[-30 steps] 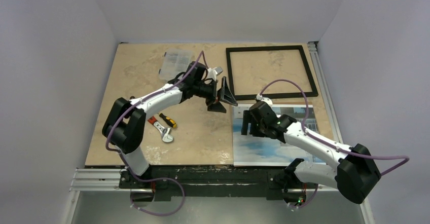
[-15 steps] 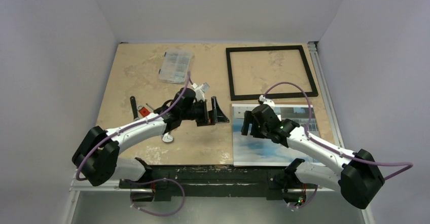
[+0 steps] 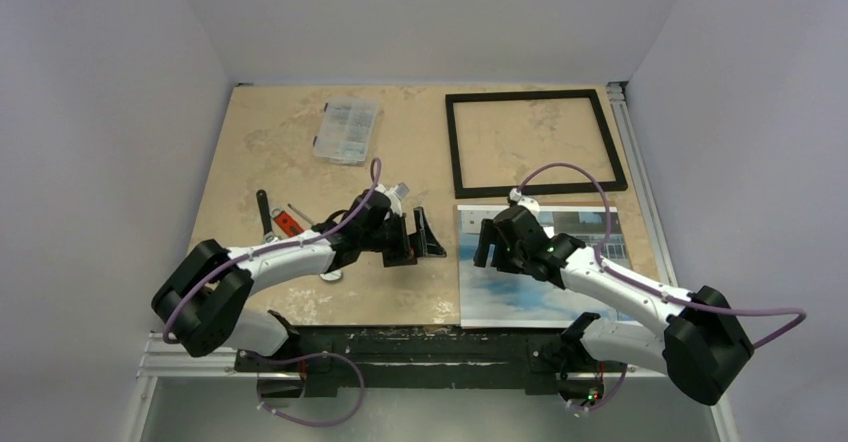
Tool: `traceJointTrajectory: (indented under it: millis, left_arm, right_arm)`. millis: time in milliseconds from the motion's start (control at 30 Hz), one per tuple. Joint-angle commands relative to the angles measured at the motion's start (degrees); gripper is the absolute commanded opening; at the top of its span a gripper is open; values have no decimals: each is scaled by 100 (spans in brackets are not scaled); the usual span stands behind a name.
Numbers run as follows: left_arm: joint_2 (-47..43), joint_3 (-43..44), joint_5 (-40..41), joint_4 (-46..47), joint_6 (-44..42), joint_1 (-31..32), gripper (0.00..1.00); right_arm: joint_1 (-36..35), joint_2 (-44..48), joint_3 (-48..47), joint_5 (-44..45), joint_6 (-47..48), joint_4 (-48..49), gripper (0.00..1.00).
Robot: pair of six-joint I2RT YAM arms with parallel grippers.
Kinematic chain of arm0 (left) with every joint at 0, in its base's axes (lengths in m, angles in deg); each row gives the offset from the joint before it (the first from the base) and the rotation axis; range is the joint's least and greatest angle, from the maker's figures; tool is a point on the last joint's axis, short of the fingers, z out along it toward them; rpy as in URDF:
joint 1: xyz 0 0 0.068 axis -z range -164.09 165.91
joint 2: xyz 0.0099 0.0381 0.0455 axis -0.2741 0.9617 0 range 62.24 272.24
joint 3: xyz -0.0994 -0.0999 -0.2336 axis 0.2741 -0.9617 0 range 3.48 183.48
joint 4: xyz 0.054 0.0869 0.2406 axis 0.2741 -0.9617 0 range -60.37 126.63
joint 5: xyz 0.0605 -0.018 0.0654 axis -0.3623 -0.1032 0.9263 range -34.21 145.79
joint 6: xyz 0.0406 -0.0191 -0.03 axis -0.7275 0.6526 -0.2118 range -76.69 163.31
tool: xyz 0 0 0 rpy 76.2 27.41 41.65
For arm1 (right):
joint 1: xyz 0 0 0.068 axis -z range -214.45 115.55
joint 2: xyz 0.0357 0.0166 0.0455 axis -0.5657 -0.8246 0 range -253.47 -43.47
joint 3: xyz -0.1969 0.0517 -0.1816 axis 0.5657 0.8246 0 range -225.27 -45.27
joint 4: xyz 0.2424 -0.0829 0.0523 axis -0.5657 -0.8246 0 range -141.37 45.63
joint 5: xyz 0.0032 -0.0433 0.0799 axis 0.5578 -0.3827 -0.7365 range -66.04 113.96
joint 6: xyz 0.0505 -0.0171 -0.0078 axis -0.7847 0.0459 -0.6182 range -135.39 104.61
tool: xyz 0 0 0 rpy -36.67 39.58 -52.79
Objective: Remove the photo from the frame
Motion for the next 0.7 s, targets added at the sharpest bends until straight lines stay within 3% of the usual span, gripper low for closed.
traceJointTrajectory:
  millis: [0,133,567,667]
  left_arm:
    - [374,-60,-386,806,346,-16,94]
    - [699,-58,-659,1263,531,-47,93]
    - [949,122,-265,1002,475,-29,92]
    - [1200,260,-463,1320,512,108,87]
  right_arm:
    - [-21,57,-13,263,-175,-156,80]
    - [-20,275,121,207,-199,-26,80]
    - [-22,148,745,99,-393,535,81]
    - [-22,78,819,100,-403,544,81]
